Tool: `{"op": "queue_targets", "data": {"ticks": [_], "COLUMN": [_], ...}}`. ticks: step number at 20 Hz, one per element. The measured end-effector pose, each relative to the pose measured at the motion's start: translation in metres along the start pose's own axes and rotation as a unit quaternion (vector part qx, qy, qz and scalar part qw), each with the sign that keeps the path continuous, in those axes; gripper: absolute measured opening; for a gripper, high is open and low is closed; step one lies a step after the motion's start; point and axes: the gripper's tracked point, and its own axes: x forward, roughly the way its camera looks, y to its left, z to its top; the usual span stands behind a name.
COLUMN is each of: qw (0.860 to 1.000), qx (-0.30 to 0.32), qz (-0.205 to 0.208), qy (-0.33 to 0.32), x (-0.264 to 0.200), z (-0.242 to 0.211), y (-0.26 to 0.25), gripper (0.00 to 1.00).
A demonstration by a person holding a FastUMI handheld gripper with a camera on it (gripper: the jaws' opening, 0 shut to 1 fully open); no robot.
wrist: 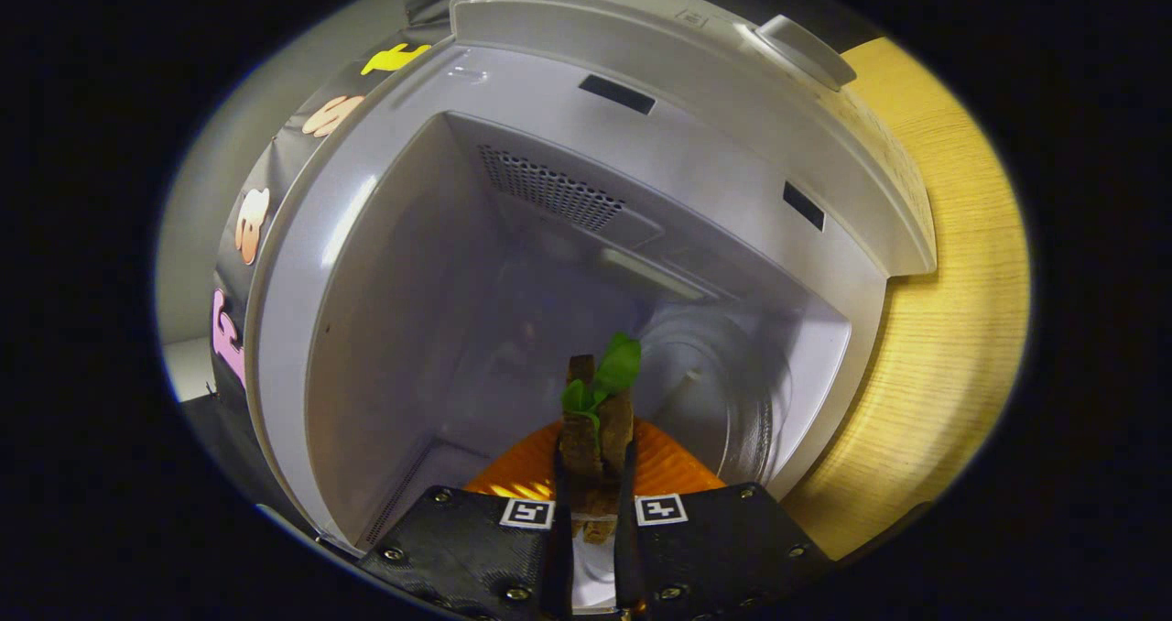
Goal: Open the microwave, put the food inside, and close the microwave door.
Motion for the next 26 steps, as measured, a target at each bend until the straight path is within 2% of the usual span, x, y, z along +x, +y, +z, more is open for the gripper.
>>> {"op": "queue_targets", "data": {"ticks": [4, 6, 7, 10, 11, 13, 15, 18, 22, 26], "qw": [1.000, 1.000, 0.999, 0.999, 0.998, 0.995, 0.992, 0.980, 0.948, 0.914], "qx": [-0.004, -0.013, -0.018, -0.036, -0.052, -0.092, -0.120, -0.193, -0.300, -0.392], "qz": [-0.014, -0.026, -0.027, -0.010, -0.005, -0.017, -0.013, -0.013, 0.006, 0.045], "qy": [0.000, 0.011, 0.019, 0.021, 0.020, 0.020, 0.030, 0.049, 0.102, 0.094], "x": [0.004, 0.004, 0.001, -0.006, -0.006, -0.016, -0.026, -0.048, -0.092, -0.143], "z": [-0.002, -0.003, -0.002, 0.011, 0.015, 0.026, 0.029, 0.034, 0.030, 0.045], "y": [-0.002, -0.008, -0.010, -0.004, 0.000, -0.005, -0.003, -0.002, -0.003, 0.008], "gripper": [0.19, 0.30, 0.39, 0.48, 0.75, 0.97, 0.97, 0.97, 0.97, 0.97]}}
